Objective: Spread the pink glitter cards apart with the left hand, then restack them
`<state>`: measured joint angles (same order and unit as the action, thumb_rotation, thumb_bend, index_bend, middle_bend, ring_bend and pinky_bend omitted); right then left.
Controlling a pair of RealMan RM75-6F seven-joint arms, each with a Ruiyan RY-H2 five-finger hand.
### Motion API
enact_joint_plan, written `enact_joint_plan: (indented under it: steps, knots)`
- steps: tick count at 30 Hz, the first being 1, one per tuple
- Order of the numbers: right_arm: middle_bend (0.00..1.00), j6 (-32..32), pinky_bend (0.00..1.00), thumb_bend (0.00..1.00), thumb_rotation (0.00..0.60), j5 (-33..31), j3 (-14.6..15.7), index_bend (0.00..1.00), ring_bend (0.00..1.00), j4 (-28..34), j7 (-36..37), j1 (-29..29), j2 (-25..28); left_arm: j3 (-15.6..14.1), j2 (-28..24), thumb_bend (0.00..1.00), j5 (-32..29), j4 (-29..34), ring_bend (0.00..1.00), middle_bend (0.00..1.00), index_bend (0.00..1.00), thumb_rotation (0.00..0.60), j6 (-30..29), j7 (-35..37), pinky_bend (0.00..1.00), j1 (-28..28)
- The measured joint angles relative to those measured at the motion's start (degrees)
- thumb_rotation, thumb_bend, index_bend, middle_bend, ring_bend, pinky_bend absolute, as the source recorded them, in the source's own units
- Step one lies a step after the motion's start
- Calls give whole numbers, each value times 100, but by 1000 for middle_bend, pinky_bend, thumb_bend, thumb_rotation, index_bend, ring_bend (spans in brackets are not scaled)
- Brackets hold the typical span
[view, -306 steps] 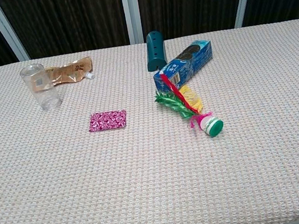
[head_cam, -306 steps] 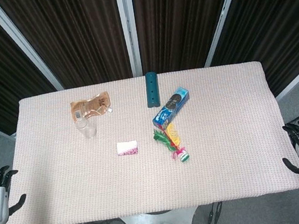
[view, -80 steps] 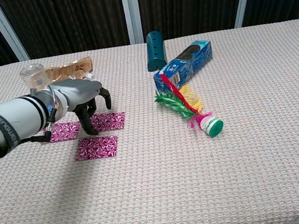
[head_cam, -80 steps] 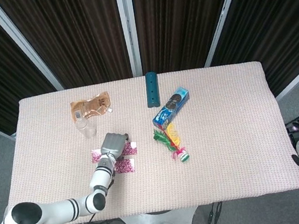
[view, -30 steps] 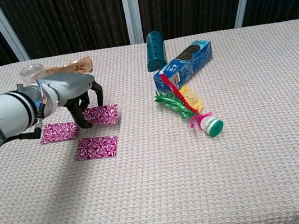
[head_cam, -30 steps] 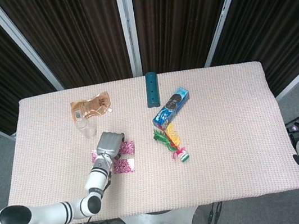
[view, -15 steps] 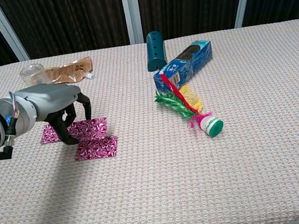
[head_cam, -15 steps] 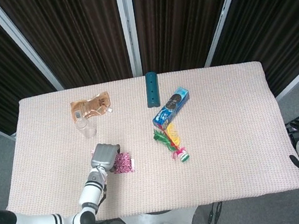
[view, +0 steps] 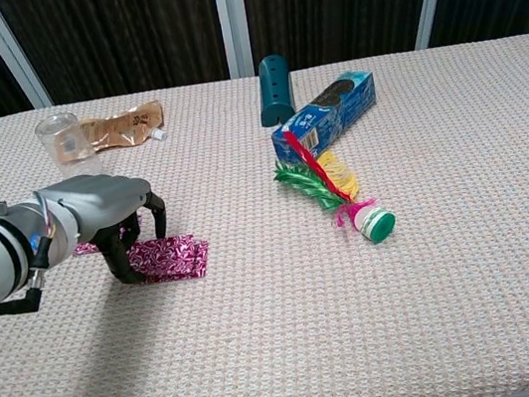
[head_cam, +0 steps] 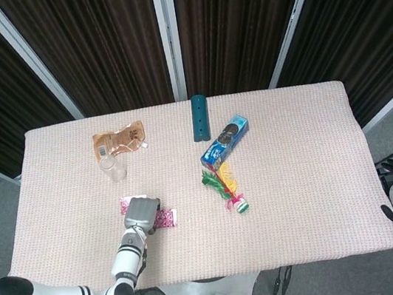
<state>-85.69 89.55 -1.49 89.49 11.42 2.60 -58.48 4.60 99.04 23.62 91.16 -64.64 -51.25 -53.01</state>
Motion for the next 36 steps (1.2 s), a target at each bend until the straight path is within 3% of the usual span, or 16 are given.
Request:
enact_joint_plan:
  steps: [36]
  knots:
    - [102, -46, 0, 184, 594, -22, 24, 131, 0, -34, 44, -53, 15, 159, 205, 265, -225, -37, 927, 890, 405, 600, -88, -412, 968, -56]
